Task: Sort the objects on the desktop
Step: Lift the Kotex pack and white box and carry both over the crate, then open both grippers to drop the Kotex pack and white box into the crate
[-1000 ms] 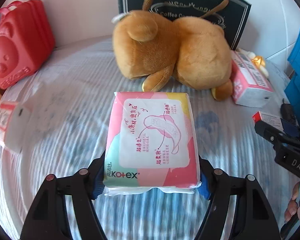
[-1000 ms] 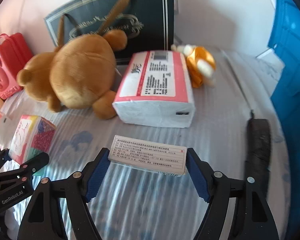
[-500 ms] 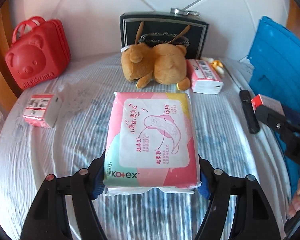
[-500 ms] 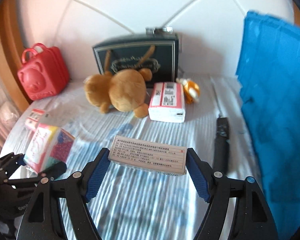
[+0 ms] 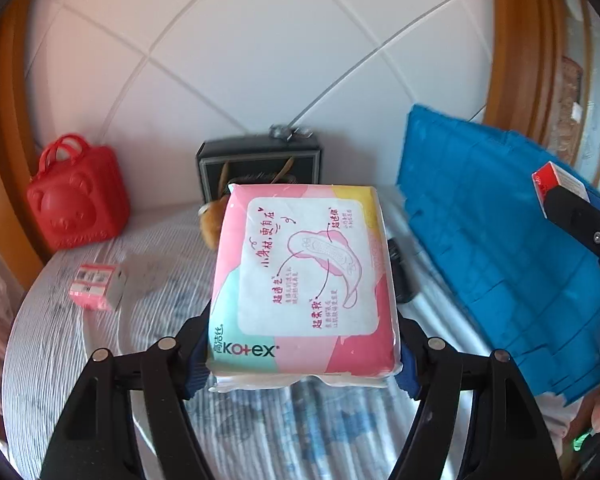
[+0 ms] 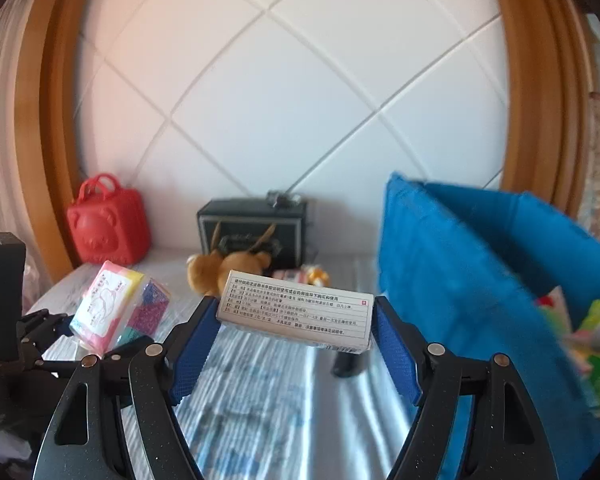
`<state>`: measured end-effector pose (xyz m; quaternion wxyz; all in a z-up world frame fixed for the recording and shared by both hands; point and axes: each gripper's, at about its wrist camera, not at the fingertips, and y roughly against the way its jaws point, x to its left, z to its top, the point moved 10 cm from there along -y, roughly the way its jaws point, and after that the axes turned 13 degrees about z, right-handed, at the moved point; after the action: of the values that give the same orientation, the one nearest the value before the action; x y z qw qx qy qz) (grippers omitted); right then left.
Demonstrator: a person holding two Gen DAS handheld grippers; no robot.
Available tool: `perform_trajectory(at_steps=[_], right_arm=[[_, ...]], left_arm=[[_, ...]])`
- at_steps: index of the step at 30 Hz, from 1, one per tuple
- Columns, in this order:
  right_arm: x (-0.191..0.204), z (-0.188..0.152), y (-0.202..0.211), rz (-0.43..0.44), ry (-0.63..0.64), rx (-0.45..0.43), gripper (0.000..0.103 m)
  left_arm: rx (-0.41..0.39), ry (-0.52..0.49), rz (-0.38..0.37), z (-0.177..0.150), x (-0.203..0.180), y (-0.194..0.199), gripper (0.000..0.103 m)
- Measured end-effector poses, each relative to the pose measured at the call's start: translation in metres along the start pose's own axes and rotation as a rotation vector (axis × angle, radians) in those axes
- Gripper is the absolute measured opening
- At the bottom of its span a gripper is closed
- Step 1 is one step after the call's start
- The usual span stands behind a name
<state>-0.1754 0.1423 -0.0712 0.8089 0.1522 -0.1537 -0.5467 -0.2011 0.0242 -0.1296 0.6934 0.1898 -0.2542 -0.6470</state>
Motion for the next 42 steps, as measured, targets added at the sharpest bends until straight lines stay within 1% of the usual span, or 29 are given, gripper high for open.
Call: perform_trajectory(at_steps=[3,4,6,10,13,16,18,20,23,27,29,31,35,36,38,42], right_arm=[[-0.021,0.014,0.043,-0.045,-0.001,-0.076,0.077],[-0.032,0.020,0.061,-0.067,-0.003,-0.109,0.077],[-0.050,0.026,0.086,-0.099,-0.003,-0.147,0.077],[-0.101,0.038,0.140,-0.190,0.004,-0.218,0.077],[-0.143,0.040,0.164,-0.265,0.012,-0.236,0.077],[-0.190,0.037,0.186,-0.326,0.002,-0.240,0.077],[-0.214,0.034,0.195,-0.357,-0.008,-0.240,0.077],[-0.242,0.030,0.204,-0.387,-0.019,-0.235,0.077],[-0.273,0.022,0.211,-0.402,-0.041,-0.222,0.077],[-0.305,0.011,0.208,-0.404,-0.068,-0.204,0.077],[-0.309,0.007,0.210,-0.405,-0.074,-0.200,0.077],[-0.317,0.003,0.209,-0.406,-0.079,-0.198,0.077],[-0.333,-0.003,0.207,-0.404,-0.095,-0.182,0.078],[-0.336,-0.003,0.206,-0.400,-0.100,-0.181,0.080],[-0.339,-0.005,0.205,-0.395,-0.110,-0.182,0.103],[-0.341,-0.006,0.207,-0.389,-0.117,-0.184,0.103]], left_arm=[[-0.061,-0.015,-0.032,0.018,-0.029,0.025,0.071],[-0.081,-0.019,-0.048,0.026,-0.043,0.034,0.071],[-0.113,-0.024,-0.080,0.039,-0.070,0.049,0.071],[-0.185,-0.050,-0.150,0.067,-0.135,0.084,0.071],[-0.237,-0.088,-0.189,0.084,-0.191,0.110,0.071],[-0.247,-0.116,-0.226,0.091,-0.238,0.125,0.071],[-0.237,-0.141,-0.243,0.091,-0.271,0.133,0.071],[-0.224,-0.159,-0.253,0.087,-0.295,0.136,0.071],[-0.198,-0.186,-0.251,0.084,-0.323,0.137,0.071],[-0.177,-0.215,-0.243,0.078,-0.347,0.134,0.071],[-0.169,-0.226,-0.248,0.075,-0.356,0.133,0.071],[-0.170,-0.248,-0.230,0.072,-0.358,0.133,0.072],[-0.198,-0.245,-0.203,0.074,-0.355,0.138,0.076],[-0.199,-0.244,-0.197,0.074,-0.355,0.139,0.079],[-0.199,-0.238,-0.196,0.074,-0.354,0.139,0.079],[-0.201,-0.229,-0.188,0.074,-0.350,0.139,0.079]])
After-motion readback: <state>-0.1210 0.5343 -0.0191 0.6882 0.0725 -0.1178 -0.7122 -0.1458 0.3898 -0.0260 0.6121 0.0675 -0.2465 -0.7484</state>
